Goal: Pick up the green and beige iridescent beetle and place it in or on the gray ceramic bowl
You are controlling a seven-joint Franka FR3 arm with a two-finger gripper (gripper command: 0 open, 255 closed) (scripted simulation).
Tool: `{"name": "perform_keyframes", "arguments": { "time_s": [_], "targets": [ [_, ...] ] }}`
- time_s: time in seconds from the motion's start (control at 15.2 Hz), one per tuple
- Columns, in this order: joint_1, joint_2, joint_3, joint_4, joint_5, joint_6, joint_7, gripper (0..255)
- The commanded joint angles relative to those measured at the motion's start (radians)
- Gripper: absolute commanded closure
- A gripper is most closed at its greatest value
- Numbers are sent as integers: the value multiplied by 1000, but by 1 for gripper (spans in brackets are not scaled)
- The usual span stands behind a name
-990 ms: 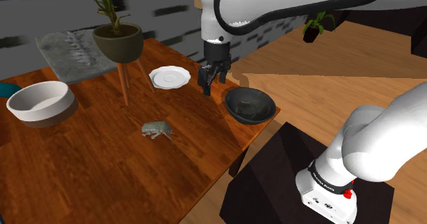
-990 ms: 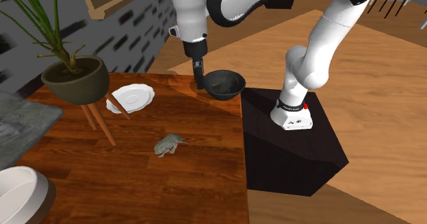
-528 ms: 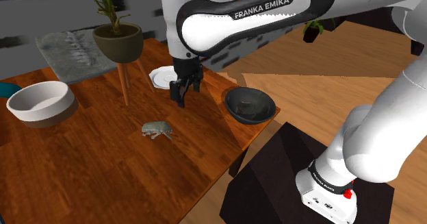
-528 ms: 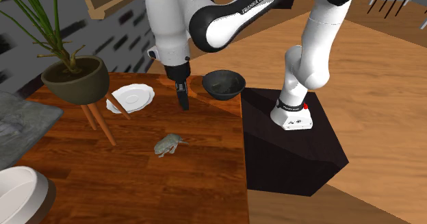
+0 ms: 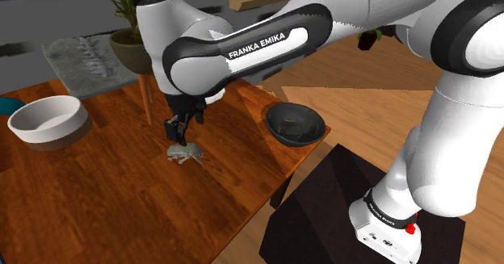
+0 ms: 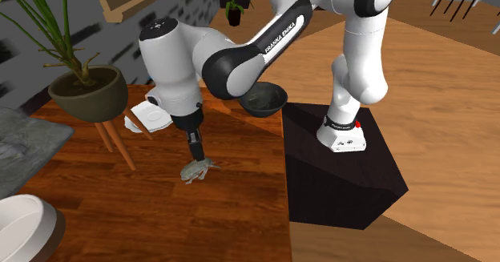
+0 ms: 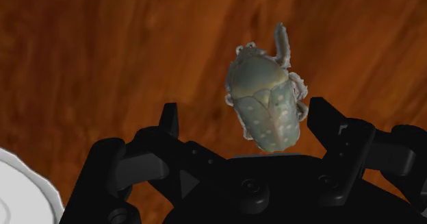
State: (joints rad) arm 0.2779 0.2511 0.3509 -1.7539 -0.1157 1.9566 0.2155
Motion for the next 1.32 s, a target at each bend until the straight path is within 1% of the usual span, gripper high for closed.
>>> {"name": "perform_keyframes", "arguments": {
  "time_s": [0.0,0.13,0.66,1.12,1.19,1.25],
  "targets": [
    [34,73,9,76,-40,-8,18,0],
    [65,137,12,144,-75,-15,26,0],
    [65,167,4,82,-90,73,37,0],
    [65,167,4,83,-90,73,37,0],
    [65,167,4,83,-90,73,37,255],
    [65,167,4,83,-90,73,37,255]
  ]
}}
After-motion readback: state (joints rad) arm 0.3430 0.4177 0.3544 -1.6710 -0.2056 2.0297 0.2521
